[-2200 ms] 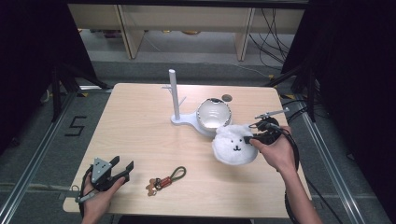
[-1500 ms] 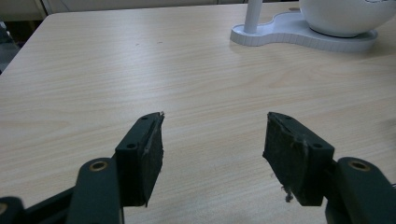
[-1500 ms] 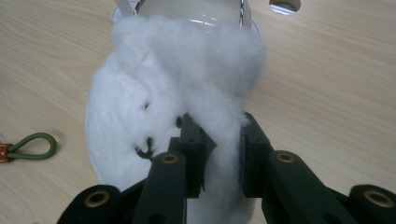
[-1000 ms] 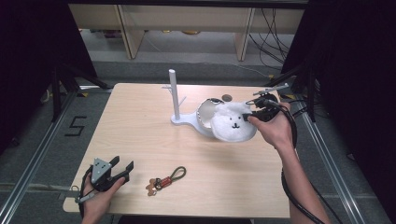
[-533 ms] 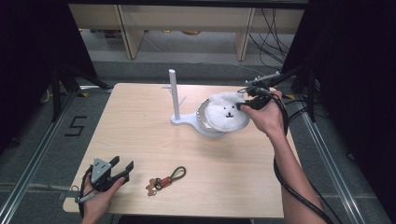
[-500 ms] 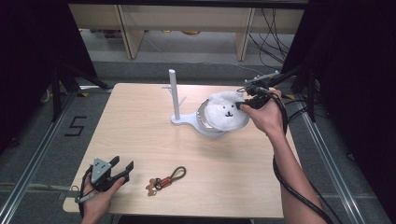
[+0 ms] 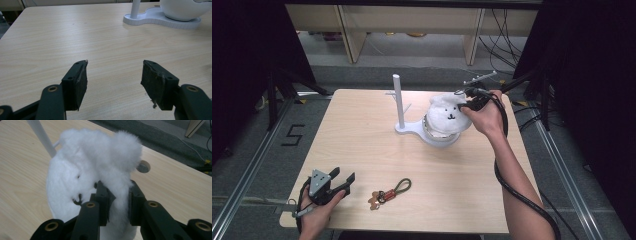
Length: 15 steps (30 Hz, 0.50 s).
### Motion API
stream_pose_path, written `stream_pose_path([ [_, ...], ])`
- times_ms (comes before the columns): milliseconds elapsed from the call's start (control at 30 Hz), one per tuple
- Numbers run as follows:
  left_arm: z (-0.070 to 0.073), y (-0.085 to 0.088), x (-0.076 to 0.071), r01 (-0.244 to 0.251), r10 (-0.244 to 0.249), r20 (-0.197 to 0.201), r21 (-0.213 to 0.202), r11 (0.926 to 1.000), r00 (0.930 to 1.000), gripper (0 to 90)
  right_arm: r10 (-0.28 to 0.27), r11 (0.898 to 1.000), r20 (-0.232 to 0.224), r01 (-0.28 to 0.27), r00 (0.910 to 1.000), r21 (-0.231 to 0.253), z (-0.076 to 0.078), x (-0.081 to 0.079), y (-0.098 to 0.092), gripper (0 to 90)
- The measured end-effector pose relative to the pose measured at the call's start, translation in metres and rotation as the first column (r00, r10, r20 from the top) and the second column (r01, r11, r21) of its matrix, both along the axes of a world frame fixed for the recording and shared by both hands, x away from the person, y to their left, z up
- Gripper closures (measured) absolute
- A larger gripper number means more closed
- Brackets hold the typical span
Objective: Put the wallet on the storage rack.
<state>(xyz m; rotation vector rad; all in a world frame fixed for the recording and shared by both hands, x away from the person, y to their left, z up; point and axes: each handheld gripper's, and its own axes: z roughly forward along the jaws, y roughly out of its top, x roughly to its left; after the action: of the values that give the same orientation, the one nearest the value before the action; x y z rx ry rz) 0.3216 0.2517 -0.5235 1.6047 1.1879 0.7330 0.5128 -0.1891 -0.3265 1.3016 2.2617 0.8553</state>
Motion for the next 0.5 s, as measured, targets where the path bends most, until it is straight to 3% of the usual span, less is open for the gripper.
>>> stream_pose_path([
  [267,0.0,0.0,0.0,0.0,0.0,0.0,0.0,1.0,1.0,36.7,0.007,0.995,0.02,-0.005,0.9998,-0.099,-0.008,0.007,0.01,75.4],
  [500,0.0,0.0,0.0,0.001,-0.001,-0.001,0.0,1.0,1.0,36.7,0.014,0.991,0.028,-0.01,0.9995,-0.136,-0.014,0.011,0.016,75.3],
])
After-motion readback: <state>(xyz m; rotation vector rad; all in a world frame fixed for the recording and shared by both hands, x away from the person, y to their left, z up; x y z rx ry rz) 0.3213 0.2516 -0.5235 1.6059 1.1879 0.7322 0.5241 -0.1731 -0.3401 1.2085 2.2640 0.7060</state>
